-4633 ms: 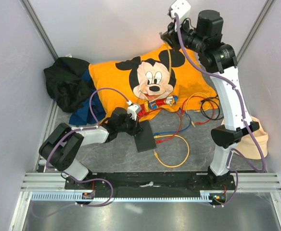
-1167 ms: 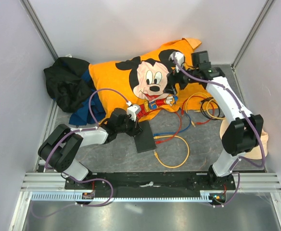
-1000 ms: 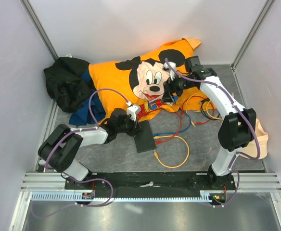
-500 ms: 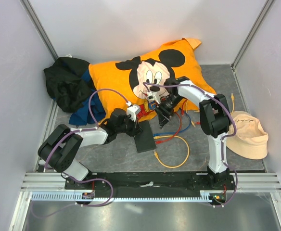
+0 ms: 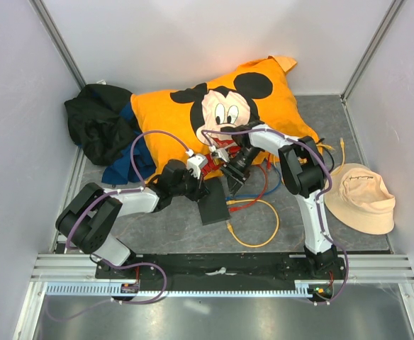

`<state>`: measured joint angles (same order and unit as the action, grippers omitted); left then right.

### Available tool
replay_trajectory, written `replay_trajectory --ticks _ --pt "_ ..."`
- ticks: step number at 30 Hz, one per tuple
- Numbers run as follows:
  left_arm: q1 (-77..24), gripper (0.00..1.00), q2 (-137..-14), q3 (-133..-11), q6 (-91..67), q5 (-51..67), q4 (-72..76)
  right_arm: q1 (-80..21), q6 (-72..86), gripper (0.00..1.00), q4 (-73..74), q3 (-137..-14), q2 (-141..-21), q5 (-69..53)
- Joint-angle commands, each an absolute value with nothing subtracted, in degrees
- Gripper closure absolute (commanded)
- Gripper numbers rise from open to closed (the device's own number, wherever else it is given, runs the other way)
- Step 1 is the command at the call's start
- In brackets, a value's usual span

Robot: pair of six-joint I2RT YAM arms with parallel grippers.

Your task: Pull the plug from the switch port

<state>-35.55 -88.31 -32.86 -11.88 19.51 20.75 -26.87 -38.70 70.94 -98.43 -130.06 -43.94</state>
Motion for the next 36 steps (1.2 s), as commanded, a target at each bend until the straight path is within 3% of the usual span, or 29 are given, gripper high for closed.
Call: replay_trajectory --ticks 1,22,25,36 --pt "-36.12 0.98 -89.65 -30.15 -9.67 19.42 11.16 -27.42 -39.11 0.36 71.02 -100.46 -132.54 -46.23" --pt "-36.12 0.98 -89.65 -30.23 -9.49 20.3 10.99 -30.41 -33.13 0.4 67.24 -101.42 -141.5 -50.09" --pt "-36.12 0.98 -90.26 -30.59 -9.49 20.39 10.72 -30.41 -34.1 0.45 67.76 -102.56 -143.78 -50.36" --pt "-36.12 0.98 -91.14 -31.11 -9.58 20.3 10.2 -28.92 -44.9 0.47 75.84 -106.44 -147.65 -48.78"
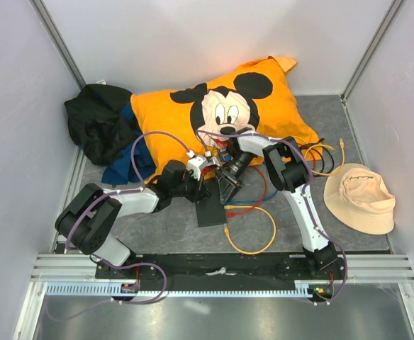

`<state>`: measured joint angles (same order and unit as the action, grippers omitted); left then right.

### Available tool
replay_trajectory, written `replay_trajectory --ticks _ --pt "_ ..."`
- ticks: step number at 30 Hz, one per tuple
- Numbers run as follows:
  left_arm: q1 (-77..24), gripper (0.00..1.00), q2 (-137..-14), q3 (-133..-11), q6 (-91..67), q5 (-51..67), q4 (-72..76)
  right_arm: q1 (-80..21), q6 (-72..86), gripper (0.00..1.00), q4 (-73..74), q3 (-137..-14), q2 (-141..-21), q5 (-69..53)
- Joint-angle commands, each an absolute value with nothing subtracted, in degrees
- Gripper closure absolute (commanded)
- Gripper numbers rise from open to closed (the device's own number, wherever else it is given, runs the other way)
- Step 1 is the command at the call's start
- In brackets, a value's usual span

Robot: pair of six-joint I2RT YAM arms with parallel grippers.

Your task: Pull the plug from the switch port

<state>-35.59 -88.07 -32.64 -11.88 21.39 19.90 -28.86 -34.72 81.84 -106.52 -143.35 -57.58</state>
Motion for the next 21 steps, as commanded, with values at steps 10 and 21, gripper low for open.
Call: replay_trajectory --ticks 10,21 --pt "-36.12 0.98 -91.06 -31.2 -9.58 20.39 10.11 -28.65 -46.32 0.55 74.71 -105.03 -147.83 -45.0" --pt "-36.12 0.98 -90.7 -30.85 -9.49 20.57 10.46 -28.3 -49.04 0.63 79.62 -107.92 -151.08 -45.35"
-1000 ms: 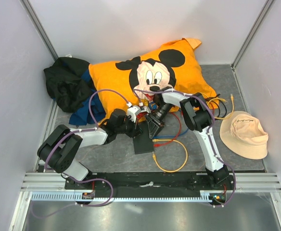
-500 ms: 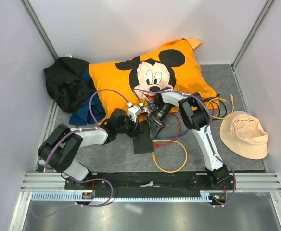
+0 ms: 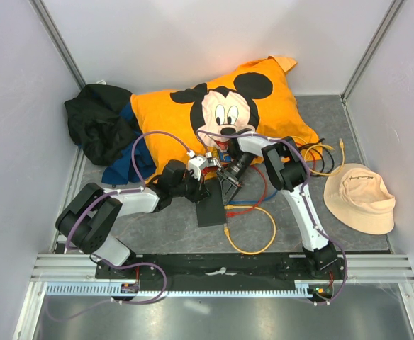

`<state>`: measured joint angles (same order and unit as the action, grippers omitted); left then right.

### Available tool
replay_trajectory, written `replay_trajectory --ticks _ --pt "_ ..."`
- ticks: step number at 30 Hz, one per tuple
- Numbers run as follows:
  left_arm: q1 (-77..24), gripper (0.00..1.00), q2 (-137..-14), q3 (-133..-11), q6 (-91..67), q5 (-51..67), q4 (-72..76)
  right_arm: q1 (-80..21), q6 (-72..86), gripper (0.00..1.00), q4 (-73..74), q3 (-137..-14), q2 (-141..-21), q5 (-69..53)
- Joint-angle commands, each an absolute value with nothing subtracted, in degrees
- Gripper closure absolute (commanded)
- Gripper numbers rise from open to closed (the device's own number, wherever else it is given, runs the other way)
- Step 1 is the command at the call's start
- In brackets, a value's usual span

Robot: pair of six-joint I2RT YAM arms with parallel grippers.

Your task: Pull the plug from the switch port

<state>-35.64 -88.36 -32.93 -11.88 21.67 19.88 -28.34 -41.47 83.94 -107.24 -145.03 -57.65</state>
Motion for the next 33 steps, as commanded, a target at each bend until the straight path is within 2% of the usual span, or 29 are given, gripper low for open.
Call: replay_trajectory --ticks 1,8,14,17,19,20,21,22,27,30,33 --pt "-36.12 0.98 -90.62 -30.85 -9.49 20.57 10.46 -28.3 -49.3 0.63 79.98 -108.28 -151.69 -45.53" --pt "-36.12 0.98 -90.35 -30.67 -9.41 20.57 10.63 -28.21 -49.13 0.68 80.07 -108.81 -151.79 -44.83" --pt "-36.12 0.98 -90.88 -30.85 -9.4 20.83 10.63 -28.21 -49.48 0.8 79.89 -108.37 -151.7 -42.98" --pt "-36.12 0.98 -90.62 -30.85 -9.32 20.83 10.63 -28.21 -49.66 0.82 80.07 -108.19 -151.61 -42.89" --pt "-36.12 0.98 -90.53 -30.67 -9.32 20.83 10.63 -28.13 -50.01 0.81 80.33 -108.19 -151.7 -42.98" --pt "-36.12 0.98 -90.44 -30.67 -9.32 20.83 10.72 -28.04 -50.1 0.76 80.51 -108.19 -151.61 -42.8" --pt "-36.12 0.98 -90.44 -30.67 -9.32 20.83 10.72 -28.04 -50.36 0.59 80.86 -107.93 -151.61 -42.89" --pt "-36.12 0.98 -90.35 -30.59 -9.32 20.83 10.72 -27.95 -51.41 0.58 81.12 -107.76 -151.44 -42.98" --pt "-36.12 0.98 -90.35 -30.59 -9.32 20.92 10.72 -27.07 -53.88 0.61 83.06 -106.7 -151.26 -42.8" --pt "-36.12 0.98 -90.35 -30.5 -9.32 21.0 10.81 -26.37 -51.69 0.67 82.44 -107.22 -151.96 -42.45" --pt "-36.12 0.98 -90.26 -30.59 -9.32 21.09 10.81 -25.84 -49.14 0.68 82.18 -108.8 -153.27 -43.5"
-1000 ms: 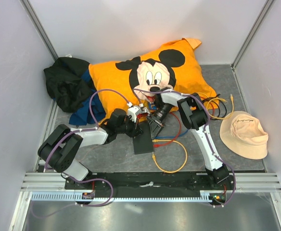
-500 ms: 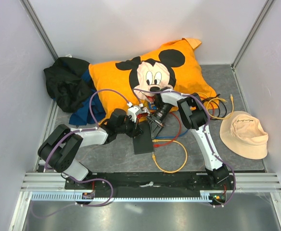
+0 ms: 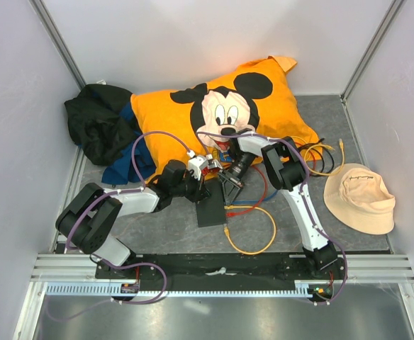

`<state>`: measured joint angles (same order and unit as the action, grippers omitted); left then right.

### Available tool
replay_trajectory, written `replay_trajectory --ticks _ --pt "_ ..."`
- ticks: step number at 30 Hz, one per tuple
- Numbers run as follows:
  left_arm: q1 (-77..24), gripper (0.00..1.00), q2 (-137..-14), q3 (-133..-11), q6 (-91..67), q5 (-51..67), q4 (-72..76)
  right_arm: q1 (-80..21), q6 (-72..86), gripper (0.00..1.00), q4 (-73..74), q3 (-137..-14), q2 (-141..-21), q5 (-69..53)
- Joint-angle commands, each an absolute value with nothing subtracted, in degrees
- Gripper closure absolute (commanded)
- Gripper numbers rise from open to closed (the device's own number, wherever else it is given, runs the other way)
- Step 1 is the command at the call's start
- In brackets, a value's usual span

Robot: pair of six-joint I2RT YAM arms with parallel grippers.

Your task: Pull the plug from the switch port

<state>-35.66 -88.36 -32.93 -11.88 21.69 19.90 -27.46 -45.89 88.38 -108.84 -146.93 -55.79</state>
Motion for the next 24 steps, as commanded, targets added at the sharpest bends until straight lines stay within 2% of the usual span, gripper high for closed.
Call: replay_trajectory --ticks 1,13,24 --pt "-36.12 0.98 -90.35 -30.59 -9.32 21.01 10.81 -25.67 -48.7 0.67 82.18 -109.24 -153.46 -43.85" --pt "-36.12 0.98 -90.44 -30.59 -9.32 21.01 10.81 -25.84 -45.0 0.6 81.83 -111.71 -154.42 -46.94" --pt "-36.12 0.98 -90.62 -30.76 -9.23 21.09 10.72 -26.89 -34.38 0.67 75.94 -110.3 -154.42 -44.56"
